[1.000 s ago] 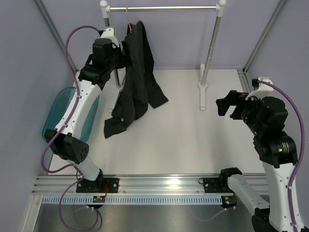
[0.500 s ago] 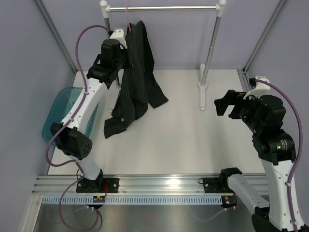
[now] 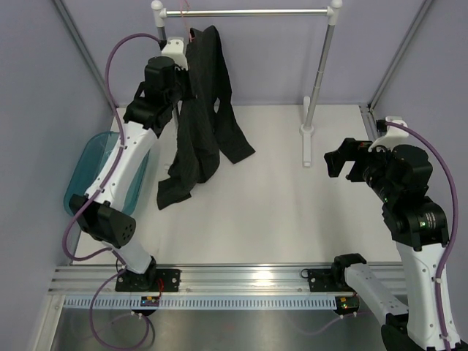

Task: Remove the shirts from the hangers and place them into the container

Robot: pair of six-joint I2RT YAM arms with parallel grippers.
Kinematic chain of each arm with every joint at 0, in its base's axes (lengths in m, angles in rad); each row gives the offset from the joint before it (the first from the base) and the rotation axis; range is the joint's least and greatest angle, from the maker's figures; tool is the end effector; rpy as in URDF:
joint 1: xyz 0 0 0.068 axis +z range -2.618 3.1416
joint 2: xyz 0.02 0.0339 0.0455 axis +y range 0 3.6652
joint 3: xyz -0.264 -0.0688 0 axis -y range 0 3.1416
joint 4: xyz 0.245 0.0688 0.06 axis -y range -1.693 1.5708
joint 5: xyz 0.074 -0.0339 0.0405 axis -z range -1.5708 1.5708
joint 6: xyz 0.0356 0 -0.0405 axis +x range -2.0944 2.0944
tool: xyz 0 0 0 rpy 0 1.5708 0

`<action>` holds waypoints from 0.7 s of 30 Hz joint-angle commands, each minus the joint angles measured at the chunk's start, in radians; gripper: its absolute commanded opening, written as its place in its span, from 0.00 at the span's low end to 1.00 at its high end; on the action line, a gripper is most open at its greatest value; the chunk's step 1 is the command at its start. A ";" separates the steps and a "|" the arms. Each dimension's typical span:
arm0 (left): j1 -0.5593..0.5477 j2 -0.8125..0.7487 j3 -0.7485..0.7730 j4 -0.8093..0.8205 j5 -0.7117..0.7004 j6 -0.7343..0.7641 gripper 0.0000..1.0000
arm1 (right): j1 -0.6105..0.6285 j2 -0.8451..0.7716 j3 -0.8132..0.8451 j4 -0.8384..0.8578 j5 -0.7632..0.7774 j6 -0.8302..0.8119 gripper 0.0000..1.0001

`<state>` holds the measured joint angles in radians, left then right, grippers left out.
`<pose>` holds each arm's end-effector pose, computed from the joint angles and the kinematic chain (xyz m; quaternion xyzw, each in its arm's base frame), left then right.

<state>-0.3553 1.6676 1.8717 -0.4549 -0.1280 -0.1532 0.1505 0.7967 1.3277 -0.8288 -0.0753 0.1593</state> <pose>0.3571 -0.1276 0.4575 0.0405 0.7883 -0.1050 0.6049 0.1192 0.0208 0.4460 -0.0188 0.8037 0.1215 0.5822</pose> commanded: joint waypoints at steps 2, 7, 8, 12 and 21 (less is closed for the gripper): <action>-0.013 -0.135 0.044 0.127 -0.002 0.047 0.00 | 0.008 -0.019 0.007 -0.020 -0.050 -0.041 1.00; -0.024 -0.189 0.015 0.098 0.025 0.053 0.00 | 0.008 -0.030 0.013 -0.021 -0.060 -0.046 0.99; -0.025 -0.201 0.006 0.088 0.031 0.050 0.00 | 0.009 -0.031 0.014 -0.020 -0.067 -0.047 0.99; -0.045 -0.293 -0.078 0.039 0.068 0.034 0.00 | 0.008 -0.037 0.036 -0.026 -0.121 -0.066 0.99; -0.166 -0.425 -0.212 -0.024 0.160 0.003 0.00 | 0.008 -0.025 0.068 0.000 -0.211 -0.081 0.99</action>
<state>-0.4786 1.2888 1.6775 -0.5251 -0.0345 -0.1329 0.1505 0.7658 1.3525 -0.8429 -0.2211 0.1078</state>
